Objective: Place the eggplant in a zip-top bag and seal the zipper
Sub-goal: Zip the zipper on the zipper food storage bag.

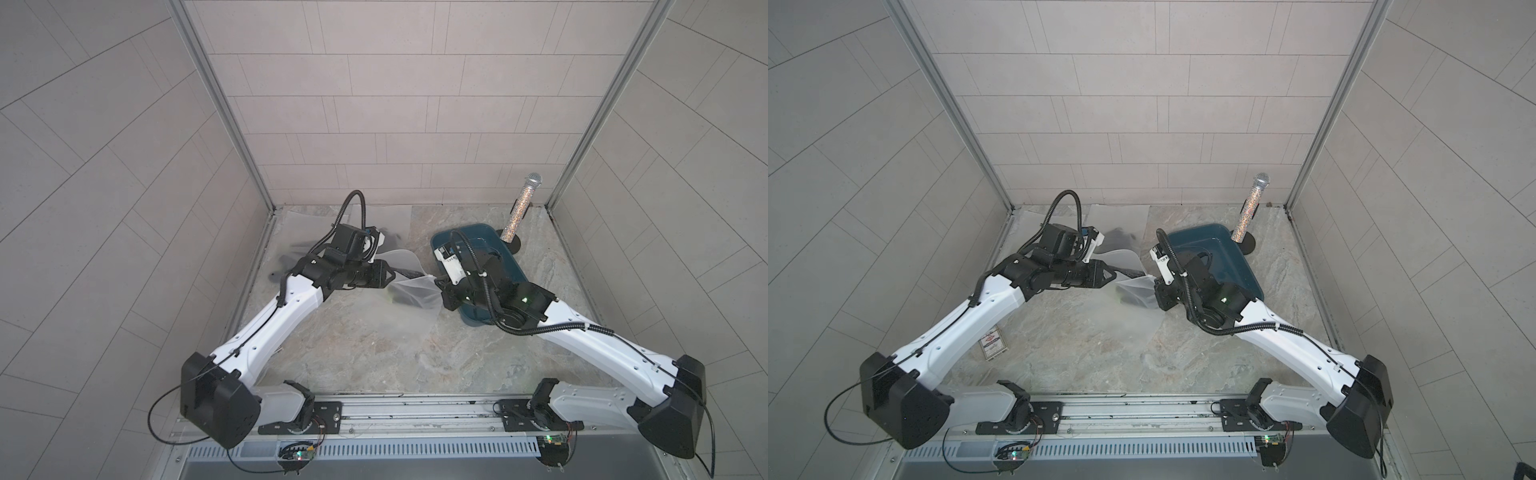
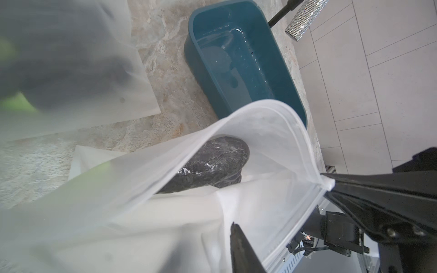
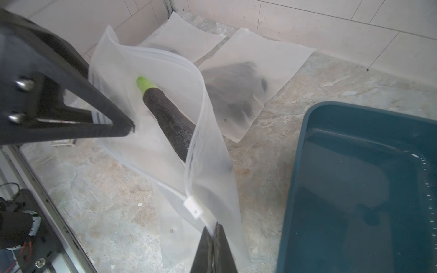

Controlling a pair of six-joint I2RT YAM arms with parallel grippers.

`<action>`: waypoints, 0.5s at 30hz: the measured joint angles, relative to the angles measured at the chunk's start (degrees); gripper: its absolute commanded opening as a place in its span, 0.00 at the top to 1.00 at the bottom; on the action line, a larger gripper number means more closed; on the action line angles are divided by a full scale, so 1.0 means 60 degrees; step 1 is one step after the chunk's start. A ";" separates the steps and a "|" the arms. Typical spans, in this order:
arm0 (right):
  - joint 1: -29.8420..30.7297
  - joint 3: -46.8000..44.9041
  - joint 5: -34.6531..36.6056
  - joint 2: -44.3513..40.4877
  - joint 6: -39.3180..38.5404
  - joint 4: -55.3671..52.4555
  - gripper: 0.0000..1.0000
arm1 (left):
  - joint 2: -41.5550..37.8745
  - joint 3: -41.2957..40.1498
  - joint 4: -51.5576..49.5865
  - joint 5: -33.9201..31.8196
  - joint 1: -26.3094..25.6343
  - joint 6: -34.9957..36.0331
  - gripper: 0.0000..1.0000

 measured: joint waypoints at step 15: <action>-0.0007 0.0605 -0.0401 -0.0357 -0.1144 -0.0506 1.00 | -0.1738 0.0346 0.1282 -0.0503 -0.1963 0.3661 0.41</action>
